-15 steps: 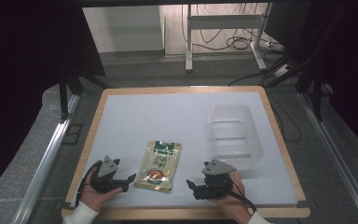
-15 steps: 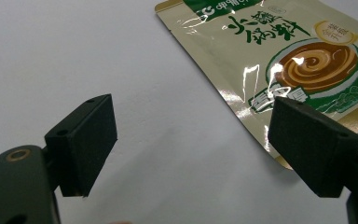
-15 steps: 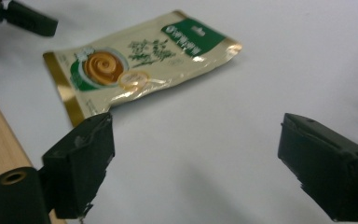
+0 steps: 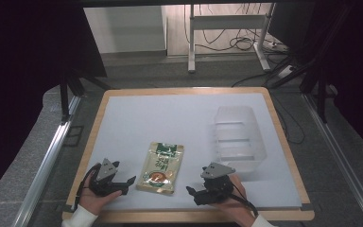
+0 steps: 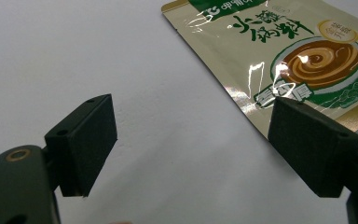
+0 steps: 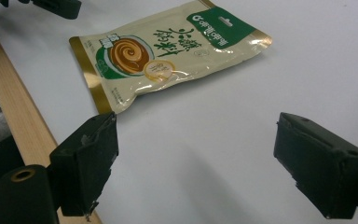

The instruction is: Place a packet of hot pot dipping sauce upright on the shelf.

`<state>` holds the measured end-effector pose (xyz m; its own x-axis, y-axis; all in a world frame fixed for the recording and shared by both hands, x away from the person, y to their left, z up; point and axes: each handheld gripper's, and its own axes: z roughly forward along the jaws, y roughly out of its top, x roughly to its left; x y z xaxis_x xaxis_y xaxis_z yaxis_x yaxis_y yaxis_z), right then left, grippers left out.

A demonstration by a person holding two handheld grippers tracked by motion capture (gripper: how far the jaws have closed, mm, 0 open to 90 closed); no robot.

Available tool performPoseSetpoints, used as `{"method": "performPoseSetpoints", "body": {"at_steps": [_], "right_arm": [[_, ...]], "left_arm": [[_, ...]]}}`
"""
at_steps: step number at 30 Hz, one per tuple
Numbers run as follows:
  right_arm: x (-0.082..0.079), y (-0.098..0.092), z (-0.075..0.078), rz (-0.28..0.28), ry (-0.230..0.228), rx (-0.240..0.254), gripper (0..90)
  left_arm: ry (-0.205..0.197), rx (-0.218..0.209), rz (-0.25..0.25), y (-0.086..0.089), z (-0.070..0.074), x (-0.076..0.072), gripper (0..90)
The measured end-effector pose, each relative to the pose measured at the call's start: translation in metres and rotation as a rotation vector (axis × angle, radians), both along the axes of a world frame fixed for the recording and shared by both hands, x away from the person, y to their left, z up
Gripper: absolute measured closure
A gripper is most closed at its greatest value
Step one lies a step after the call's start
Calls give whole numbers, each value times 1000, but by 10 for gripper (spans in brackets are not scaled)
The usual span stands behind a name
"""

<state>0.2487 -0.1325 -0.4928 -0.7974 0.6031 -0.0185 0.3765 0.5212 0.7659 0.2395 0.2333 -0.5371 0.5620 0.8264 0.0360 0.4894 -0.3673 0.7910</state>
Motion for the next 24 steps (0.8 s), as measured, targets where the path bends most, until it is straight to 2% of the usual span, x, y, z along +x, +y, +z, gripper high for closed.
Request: {"method": "performPoseSetpoints", "body": {"at_steps": [5,10,17,21,24], "right_arm": [[1,-1,1,5,1,-18,153],[7,-4,-1,-5,24,-19,154],[8,-6,3,-15,29,-15,161],[10,-9,9,-3,24,15,160],[12,-9,14,0,14,19,161]], "left_arm": [[11,3,-14,-2,-1,2,155],[14,-1,-20,-2,-2,3,155],[7,-8,-20,-2,0,2,156],[10,-3,-25,-3,-1,2,156],[16,8,-30,-5,-2,2,156]]}}
